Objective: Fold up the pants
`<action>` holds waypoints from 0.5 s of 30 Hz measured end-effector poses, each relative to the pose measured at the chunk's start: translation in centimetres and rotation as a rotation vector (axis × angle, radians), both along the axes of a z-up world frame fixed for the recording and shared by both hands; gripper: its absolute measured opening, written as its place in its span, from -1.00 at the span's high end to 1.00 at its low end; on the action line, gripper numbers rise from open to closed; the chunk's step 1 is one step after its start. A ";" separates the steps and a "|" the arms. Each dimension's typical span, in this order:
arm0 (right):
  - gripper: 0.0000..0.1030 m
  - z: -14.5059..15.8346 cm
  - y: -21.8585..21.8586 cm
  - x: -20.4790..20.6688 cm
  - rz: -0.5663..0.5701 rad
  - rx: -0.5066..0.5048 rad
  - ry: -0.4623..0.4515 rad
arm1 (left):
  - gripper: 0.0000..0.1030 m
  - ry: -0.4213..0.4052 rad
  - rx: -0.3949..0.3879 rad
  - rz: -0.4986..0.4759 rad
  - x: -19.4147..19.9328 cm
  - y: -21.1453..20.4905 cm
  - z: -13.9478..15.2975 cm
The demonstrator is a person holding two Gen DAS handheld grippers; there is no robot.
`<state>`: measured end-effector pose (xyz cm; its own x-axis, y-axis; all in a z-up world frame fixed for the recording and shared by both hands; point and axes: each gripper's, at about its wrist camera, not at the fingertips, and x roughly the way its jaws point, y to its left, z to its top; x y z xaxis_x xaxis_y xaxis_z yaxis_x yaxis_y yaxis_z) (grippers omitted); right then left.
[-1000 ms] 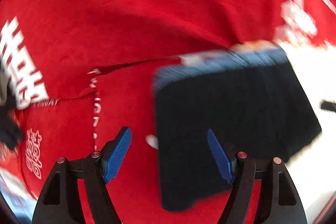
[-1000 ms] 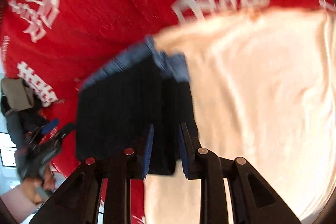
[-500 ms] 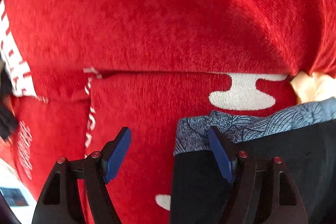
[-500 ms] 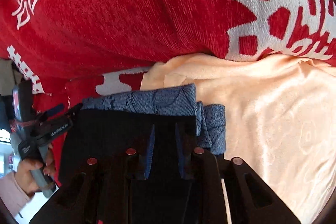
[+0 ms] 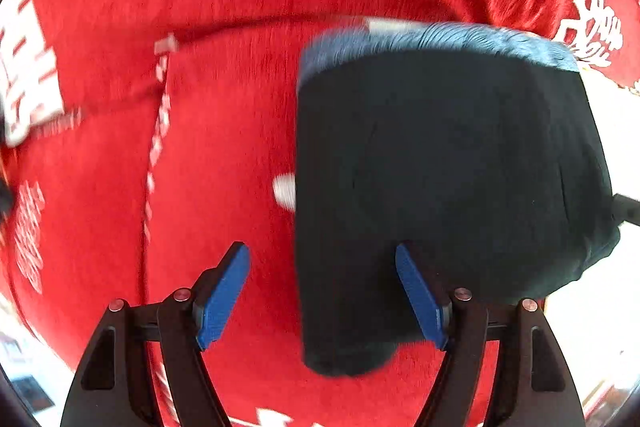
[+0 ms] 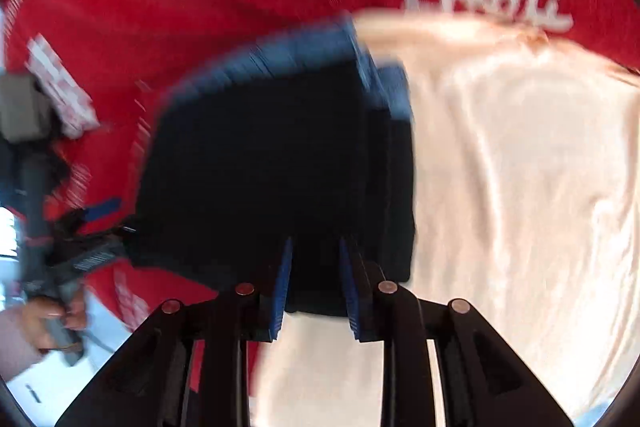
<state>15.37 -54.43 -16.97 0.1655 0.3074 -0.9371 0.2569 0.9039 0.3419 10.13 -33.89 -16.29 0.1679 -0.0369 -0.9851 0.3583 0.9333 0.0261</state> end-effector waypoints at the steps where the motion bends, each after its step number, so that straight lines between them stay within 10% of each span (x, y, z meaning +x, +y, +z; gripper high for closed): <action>1: 0.47 -0.6 -0.3 -0.8 -0.039 0.016 -0.007 | -0.50 -0.003 -0.008 0.019 0.0 0.2 0.0; 15: 0.44 -0.1 -0.3 -1.8 -0.103 0.004 0.000 | -0.85 0.013 0.082 0.075 0.9 0.1 -0.2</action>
